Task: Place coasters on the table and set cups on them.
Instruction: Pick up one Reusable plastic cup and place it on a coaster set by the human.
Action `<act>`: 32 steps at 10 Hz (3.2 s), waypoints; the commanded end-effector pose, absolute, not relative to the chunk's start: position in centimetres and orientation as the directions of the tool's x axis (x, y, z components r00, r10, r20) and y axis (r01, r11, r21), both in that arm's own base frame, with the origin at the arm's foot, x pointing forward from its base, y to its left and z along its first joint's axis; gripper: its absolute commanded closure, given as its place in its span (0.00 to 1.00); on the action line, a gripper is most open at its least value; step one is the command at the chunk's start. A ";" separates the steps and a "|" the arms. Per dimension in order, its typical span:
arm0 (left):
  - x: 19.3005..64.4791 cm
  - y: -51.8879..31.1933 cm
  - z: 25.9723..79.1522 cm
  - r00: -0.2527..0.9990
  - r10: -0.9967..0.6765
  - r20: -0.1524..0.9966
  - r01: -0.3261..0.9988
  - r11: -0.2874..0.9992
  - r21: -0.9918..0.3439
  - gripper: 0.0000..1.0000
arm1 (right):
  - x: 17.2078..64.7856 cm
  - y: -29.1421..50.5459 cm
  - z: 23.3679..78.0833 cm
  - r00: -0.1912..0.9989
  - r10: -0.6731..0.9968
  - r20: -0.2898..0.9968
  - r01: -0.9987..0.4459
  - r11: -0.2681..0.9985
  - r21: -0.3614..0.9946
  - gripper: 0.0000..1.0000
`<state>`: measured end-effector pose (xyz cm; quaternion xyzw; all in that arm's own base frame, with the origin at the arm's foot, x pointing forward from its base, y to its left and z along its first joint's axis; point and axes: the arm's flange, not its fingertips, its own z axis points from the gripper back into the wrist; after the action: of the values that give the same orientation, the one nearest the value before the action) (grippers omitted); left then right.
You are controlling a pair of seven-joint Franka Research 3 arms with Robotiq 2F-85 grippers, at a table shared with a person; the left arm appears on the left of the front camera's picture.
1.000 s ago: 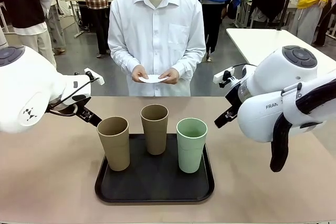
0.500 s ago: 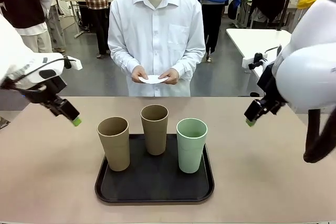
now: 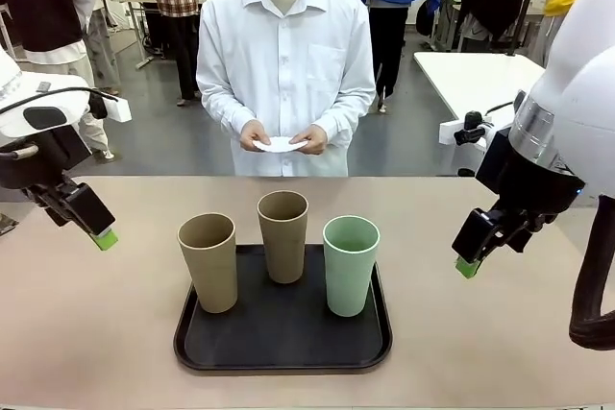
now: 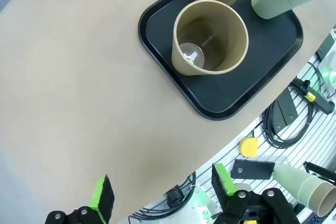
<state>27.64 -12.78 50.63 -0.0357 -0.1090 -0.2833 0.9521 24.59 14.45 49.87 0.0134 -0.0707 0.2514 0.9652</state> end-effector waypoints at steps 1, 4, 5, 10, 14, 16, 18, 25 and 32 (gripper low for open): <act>29.0 -11.8 49.4 0.829 -0.518 0.212 0.540 0.840 -0.057 0.00 | 25.2 14.5 49.8 0.860 0.484 0.163 -0.496 0.868 0.040 0.00; 29.1 -10.9 51.2 0.810 -0.500 0.307 0.578 0.769 -0.273 0.00 | 25.0 11.7 50.0 0.915 0.365 0.172 -0.397 0.892 0.218 0.00; 29.1 -8.8 52.9 0.826 -0.406 0.391 0.560 0.673 -0.483 0.00 | 24.8 7.8 49.8 0.958 0.224 0.181 -0.287 0.810 0.512 0.00; 32.2 2.8 46.6 0.964 0.058 0.261 0.254 0.110 -0.961 0.00 | 24.4 -7.9 42.3 0.985 -0.161 0.064 -0.020 0.261 0.965 0.00; 30.6 10.7 39.7 0.962 0.266 0.056 0.053 0.020 -0.998 0.00 | 25.4 -10.4 37.0 0.985 -0.167 -0.028 0.062 0.197 0.978 0.00; 29.7 13.6 39.6 0.954 0.298 0.035 0.033 0.012 -0.999 0.00 | 24.8 -10.8 36.5 0.983 -0.179 -0.040 0.076 0.197 0.978 0.00; 29.9 13.7 39.6 0.955 0.296 0.020 -0.002 0.074 -0.997 0.00 | 24.5 -11.2 36.7 0.981 -0.194 -0.022 0.061 0.199 0.978 0.00; 30.8 13.1 39.2 0.974 0.226 0.008 -0.035 0.188 -0.982 0.00 | 27.0 -14.3 37.5 0.981 -0.189 -0.033 0.074 0.214 0.974 0.00; 30.8 13.1 39.2 0.974 0.226 0.008 -0.035 0.188 -0.982 0.00 | 27.0 -14.3 37.5 0.981 -0.189 -0.033 0.074 0.214 0.974 0.00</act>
<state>30.88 12.94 39.12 -0.6252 -0.0698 0.0857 0.7726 26.85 -14.34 37.40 0.6199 -0.0444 -0.0846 0.7788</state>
